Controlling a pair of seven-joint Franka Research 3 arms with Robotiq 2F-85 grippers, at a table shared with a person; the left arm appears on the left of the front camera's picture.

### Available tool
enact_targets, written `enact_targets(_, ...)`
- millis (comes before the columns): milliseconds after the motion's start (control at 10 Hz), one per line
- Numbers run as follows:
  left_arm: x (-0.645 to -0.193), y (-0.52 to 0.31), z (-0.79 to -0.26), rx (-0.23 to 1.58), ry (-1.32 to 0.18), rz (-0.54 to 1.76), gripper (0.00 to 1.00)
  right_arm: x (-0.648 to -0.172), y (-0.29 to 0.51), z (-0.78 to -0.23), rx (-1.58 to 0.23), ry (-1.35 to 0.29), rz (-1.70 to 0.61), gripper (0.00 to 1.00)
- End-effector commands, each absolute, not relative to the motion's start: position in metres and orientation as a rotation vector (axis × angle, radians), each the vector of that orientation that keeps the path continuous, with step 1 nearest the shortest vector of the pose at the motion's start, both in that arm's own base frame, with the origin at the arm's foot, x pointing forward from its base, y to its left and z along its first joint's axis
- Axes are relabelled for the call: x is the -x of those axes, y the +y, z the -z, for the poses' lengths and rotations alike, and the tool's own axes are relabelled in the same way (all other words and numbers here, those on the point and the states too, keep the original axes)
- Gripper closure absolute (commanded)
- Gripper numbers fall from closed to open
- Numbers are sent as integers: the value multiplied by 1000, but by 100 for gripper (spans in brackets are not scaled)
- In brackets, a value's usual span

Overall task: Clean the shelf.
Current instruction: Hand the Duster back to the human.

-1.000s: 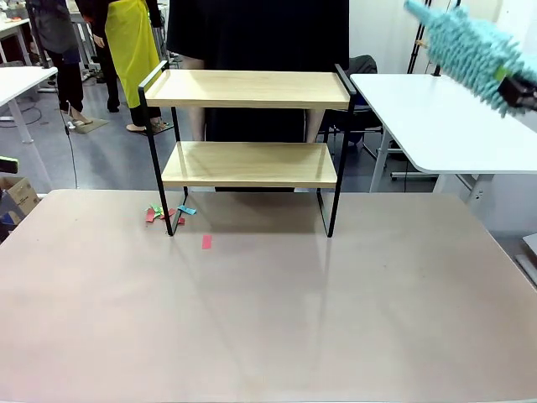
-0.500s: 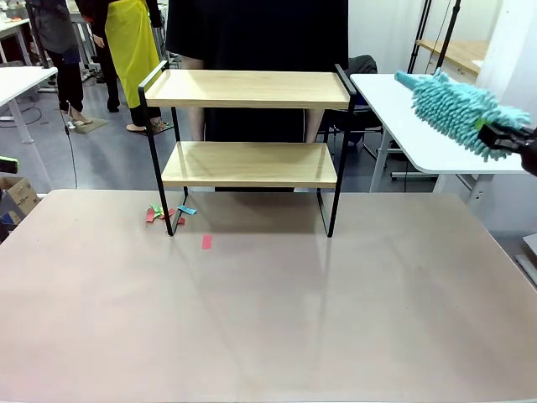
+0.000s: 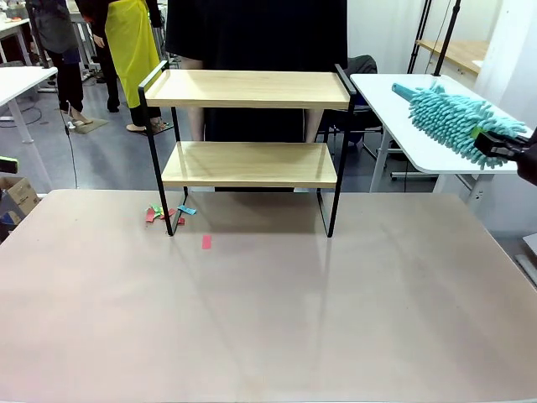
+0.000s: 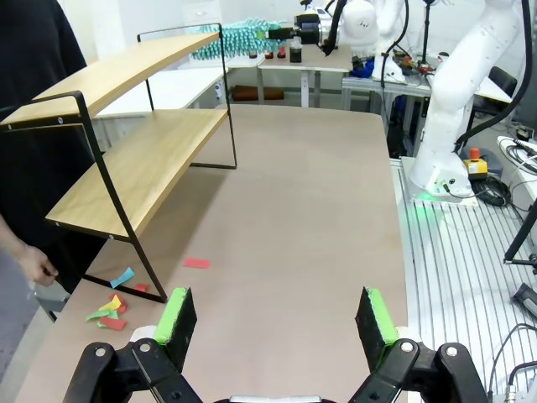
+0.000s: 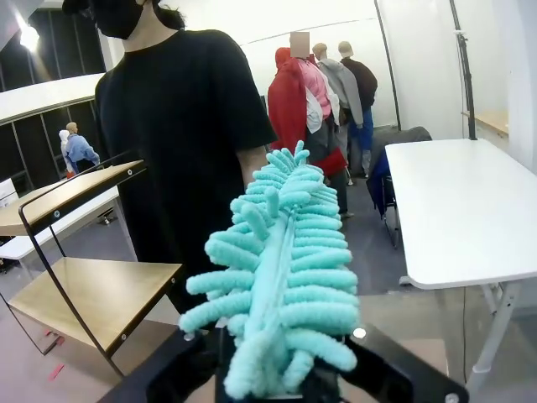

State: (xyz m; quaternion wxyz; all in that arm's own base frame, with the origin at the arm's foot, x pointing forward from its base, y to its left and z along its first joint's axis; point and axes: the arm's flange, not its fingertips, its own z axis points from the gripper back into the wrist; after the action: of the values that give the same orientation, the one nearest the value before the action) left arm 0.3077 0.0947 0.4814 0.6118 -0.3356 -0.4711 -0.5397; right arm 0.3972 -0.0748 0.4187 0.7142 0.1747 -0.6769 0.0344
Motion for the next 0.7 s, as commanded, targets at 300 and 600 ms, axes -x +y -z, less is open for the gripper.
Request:
enact_targets(300, -309, 93, -482, 778, -1120, 1252, 0, -397, -74, -421, -387, -1504, -76, 84)
enact_targets(600, -309, 93, -482, 778, -1120, 1252, 0, -397, -74, -421, -387, -1504, -76, 84)
